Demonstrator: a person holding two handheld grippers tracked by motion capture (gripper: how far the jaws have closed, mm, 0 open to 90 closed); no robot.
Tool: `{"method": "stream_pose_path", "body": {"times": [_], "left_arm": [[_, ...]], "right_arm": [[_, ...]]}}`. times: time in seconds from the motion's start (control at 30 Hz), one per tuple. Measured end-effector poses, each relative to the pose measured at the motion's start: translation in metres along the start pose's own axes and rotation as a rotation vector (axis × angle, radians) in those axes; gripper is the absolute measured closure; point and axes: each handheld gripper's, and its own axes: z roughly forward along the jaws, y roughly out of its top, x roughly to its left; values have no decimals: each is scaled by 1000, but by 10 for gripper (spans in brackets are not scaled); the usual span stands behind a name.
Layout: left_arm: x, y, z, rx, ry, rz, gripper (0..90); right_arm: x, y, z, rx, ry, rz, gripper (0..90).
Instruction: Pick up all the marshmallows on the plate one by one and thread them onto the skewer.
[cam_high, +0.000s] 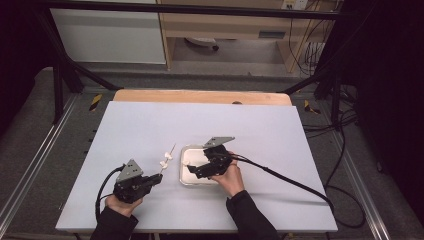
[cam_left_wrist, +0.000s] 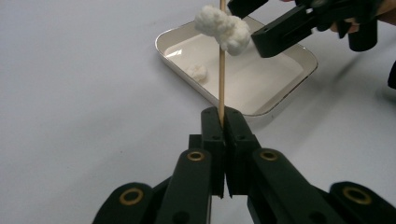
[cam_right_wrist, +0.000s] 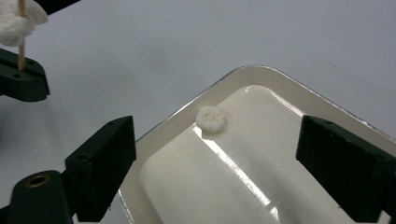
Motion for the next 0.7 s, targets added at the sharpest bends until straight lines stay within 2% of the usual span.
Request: {"method": "stream_pose_path", "body": {"times": [0.3, 0.4, 0.53, 0.7], "left_arm": [[2, 0, 0, 4, 3, 1, 880], [2, 0, 1, 9, 0, 1, 880], [2, 0, 2, 9, 1, 0, 880], [2, 0, 3, 15, -2, 3, 880]], "right_arm": [[-1, 12, 30, 72, -21, -46, 304], [1, 13, 36, 103, -30, -75, 364], [-1, 13, 44, 117, 0, -82, 453], [-6, 11, 49, 138, 1, -101, 501]]}}
